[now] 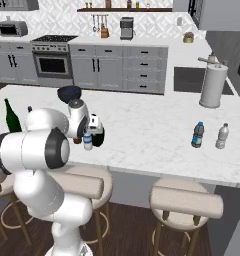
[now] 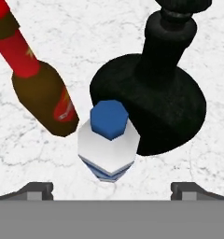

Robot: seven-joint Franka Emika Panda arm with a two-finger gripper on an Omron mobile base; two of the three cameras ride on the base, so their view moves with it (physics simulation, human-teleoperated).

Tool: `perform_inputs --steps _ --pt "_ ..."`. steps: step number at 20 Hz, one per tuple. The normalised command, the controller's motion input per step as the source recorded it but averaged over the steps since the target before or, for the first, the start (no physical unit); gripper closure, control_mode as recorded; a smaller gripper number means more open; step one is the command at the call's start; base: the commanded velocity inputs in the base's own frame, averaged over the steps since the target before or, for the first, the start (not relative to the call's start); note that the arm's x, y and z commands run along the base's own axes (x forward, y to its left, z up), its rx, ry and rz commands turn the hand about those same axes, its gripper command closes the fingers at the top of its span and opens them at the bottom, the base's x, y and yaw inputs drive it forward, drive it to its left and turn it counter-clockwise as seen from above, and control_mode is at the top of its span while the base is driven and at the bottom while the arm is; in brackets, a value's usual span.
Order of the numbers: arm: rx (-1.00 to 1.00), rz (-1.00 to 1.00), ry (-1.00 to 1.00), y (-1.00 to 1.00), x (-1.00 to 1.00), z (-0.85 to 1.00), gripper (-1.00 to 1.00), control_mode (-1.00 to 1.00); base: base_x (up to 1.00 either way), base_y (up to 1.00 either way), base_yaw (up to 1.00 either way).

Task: Move the plastic bottles in the middle to the plastics group, and the glass bottles in the middle to the glass group.

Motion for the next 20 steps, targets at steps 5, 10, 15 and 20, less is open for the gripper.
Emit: perform_inputs --steps 5,10,15,20 --pt "0.0 0.0 0.0 0.0 0.11 0.0 -1.0 -1.0 0.0 0.0 0.0" --pt "0.0 0.0 -0.01 0.0 0.03 -0.02 -1.0 -1.0 0.0 0.0 0.0" --pt "0.0 0.0 -0.01 0.0 0.08 -0.1 -1.0 -1.0 0.0 0.0 0.0" --pt "0.0 0.0 -0.05 0.0 0.14 -0.12 -1.0 -1.0 0.0 0.0 0.0"
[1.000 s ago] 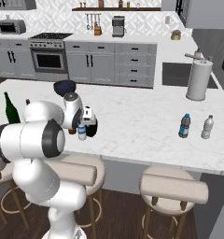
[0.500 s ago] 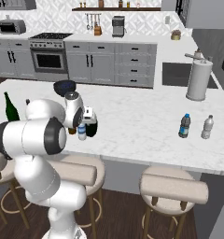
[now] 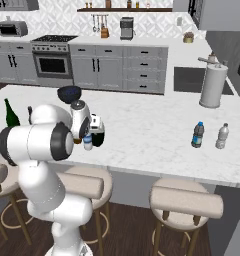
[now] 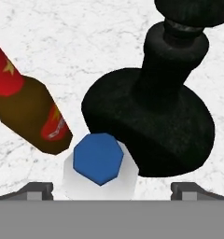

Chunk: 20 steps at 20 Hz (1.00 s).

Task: Move the plastic bottles in the middle to the plastics group, and the glass bottles in the middle to the glass group.

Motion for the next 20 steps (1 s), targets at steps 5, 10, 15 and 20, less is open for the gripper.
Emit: perform_inputs --steps 5,10,15,20 --pt "0.0 0.0 -0.01 0.0 0.01 -0.01 -1.0 -1.0 0.0 0.0 0.0" --pt "0.0 0.0 0.0 0.0 0.0 0.0 1.0 -1.0 0.0 0.0 0.0" --pt "0.0 0.0 0.0 0.0 0.0 0.0 1.0 -1.0 0.0 0.0 0.0" --pt "0.0 -0.04 0.0 0.0 -0.18 0.03 1.0 -1.0 0.0 0.0 0.0"
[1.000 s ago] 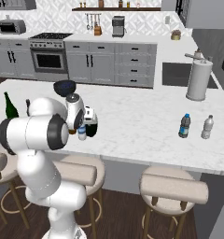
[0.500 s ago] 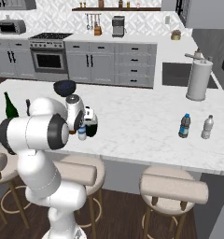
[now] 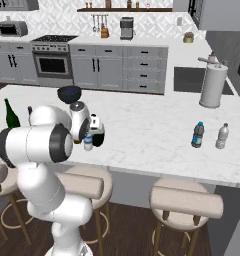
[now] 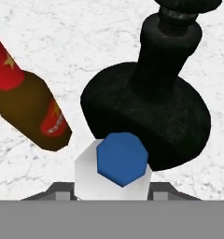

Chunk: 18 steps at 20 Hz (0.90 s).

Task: Move the plastic bottles in the middle to the plastics group, and the glass bottles in the middle to the glass group.

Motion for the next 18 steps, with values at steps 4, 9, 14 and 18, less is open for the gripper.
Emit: perform_inputs --steps 4,9,14,18 --pt "0.0 -0.07 0.0 -0.05 -0.78 0.46 1.0 -1.0 0.0 0.0 0.0" --pt "0.05 -0.08 -0.02 -0.27 -0.44 0.22 1.0 -1.0 0.0 0.0 0.0" --pt "0.03 -0.05 -0.03 -0.28 -0.26 0.07 1.0 -1.0 0.0 0.0 0.0" --pt "0.0 -0.02 -0.04 -0.05 -0.42 0.0 1.0 -1.0 0.0 0.0 0.0"
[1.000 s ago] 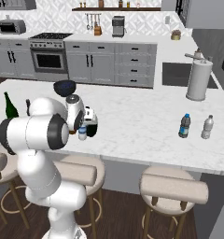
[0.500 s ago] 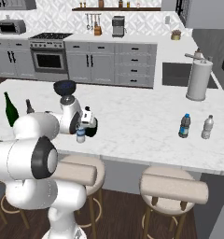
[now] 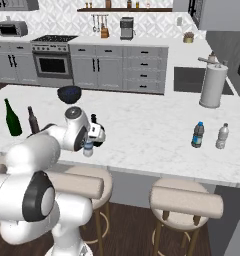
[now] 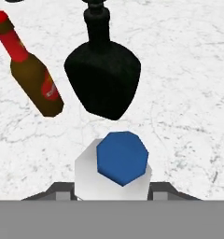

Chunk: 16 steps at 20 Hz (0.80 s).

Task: Move the plastic bottles in the middle to the plastics group, and the glass bottles in the middle to the glass group.

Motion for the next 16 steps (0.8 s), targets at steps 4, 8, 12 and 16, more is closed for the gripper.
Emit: perform_inputs --steps 4,8,12,16 --pt "0.0 -0.01 -0.05 -0.05 -0.44 0.0 1.0 -1.0 0.0 0.0 0.0" --pt "0.01 -0.05 -0.09 -0.28 -0.37 0.0 1.0 -1.0 0.0 0.0 0.0" --pt "0.01 -0.1 -0.19 -0.21 -0.49 0.0 1.0 -1.0 0.0 0.0 0.0" --pt "0.03 -0.12 -0.17 -0.35 -0.36 0.0 1.0 -1.0 0.0 0.0 0.0"
